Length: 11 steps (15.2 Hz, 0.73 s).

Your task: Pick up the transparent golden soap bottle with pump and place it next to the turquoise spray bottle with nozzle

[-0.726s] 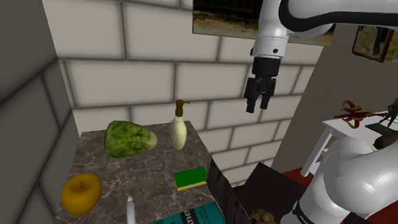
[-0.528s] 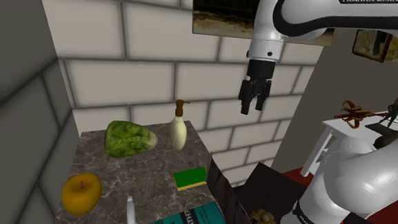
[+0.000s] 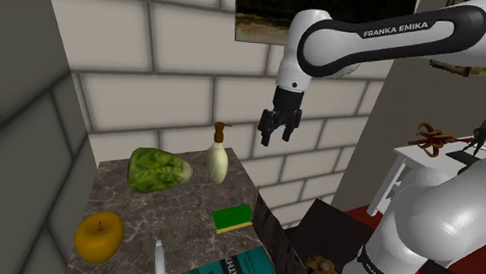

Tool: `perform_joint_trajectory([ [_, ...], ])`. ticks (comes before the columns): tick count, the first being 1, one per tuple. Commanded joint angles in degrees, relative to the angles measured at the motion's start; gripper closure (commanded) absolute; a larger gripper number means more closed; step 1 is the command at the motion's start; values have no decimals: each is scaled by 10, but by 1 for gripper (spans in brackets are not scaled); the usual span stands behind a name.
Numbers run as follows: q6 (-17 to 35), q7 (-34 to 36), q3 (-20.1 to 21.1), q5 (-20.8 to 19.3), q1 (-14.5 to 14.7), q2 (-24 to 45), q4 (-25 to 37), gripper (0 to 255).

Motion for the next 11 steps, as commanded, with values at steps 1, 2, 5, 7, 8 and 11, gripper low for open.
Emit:
perform_joint_trajectory([
  [1, 56, 14, 10, -1, -3, 30, -3, 0],
  [2, 82, 21, 15, -3, -4, 46, -1, 0],
  [5, 154, 43, 28, -12, -11, 98, 9, 0],
  [7, 200, 60, 36, -21, -16, 135, 21, 0],
  [8, 222, 69, 40, -27, -20, 153, 28, 0],
  [11, 282, 101, 51, -50, -30, 210, 53, 0],
])
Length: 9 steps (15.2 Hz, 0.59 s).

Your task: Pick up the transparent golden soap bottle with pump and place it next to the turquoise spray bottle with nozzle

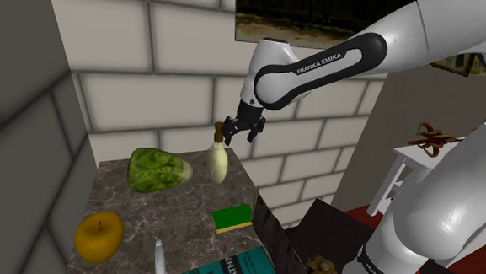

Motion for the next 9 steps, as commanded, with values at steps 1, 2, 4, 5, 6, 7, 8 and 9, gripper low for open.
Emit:
perform_joint_trajectory([
  [1, 36, 21, 5, -18, -8, 34, 19, 0],
  [2, 54, 34, 8, -29, -11, 53, 31, 0],
  [4, 86, 62, 12, -55, -18, 92, 55, 0],
  [5, 100, 77, 13, -70, -20, 111, 69, 0],
  [6, 111, 89, 14, -82, -22, 126, 80, 0],
  [7, 118, 91, 13, -84, -22, 133, 80, 0],
  [8, 124, 93, 13, -87, -22, 140, 80, 0],
  [9, 131, 95, 13, -89, -22, 146, 80, 0],
])
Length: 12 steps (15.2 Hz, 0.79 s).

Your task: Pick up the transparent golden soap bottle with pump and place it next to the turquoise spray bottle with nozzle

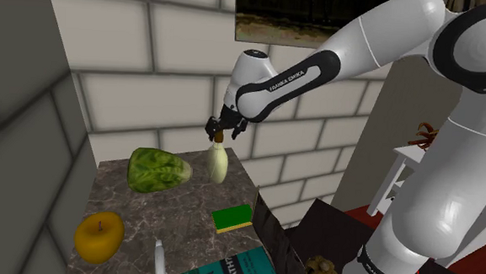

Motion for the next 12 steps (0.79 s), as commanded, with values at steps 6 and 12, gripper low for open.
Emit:
perform_joint_trajectory([
  [6, 37, 13, -2, -17, 0, 42, 6, 0],
  [12, 37, 13, -2, -17, 0, 42, 6, 0],
])
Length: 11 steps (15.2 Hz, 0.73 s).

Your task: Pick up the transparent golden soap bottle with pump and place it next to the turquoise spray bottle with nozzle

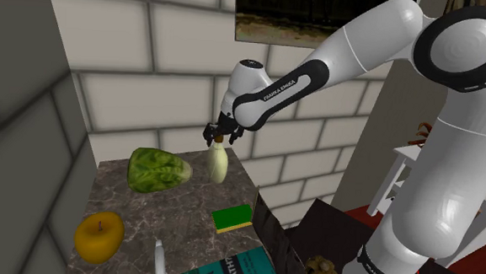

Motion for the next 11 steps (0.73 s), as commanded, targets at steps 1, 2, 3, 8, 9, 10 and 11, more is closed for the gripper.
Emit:
perform_joint_trajectory([
  [1, 0, 0, 0, 0, 0, 0, 0, 255],
  [2, 0, 0, 0, 0, 0, 0, 0, 255],
  [3, 0, 0, 0, 0, 0, 0, 0, 255],
  [8, 0, 0, 0, 0, 0, 0, 0, 255],
  [9, 0, 0, 0, 0, 0, 0, 0, 255],
  [10, 0, 0, 0, 0, 0, 0, 0, 255],
  [11, -7, -2, 0, 3, 0, -5, 3, 255],
])
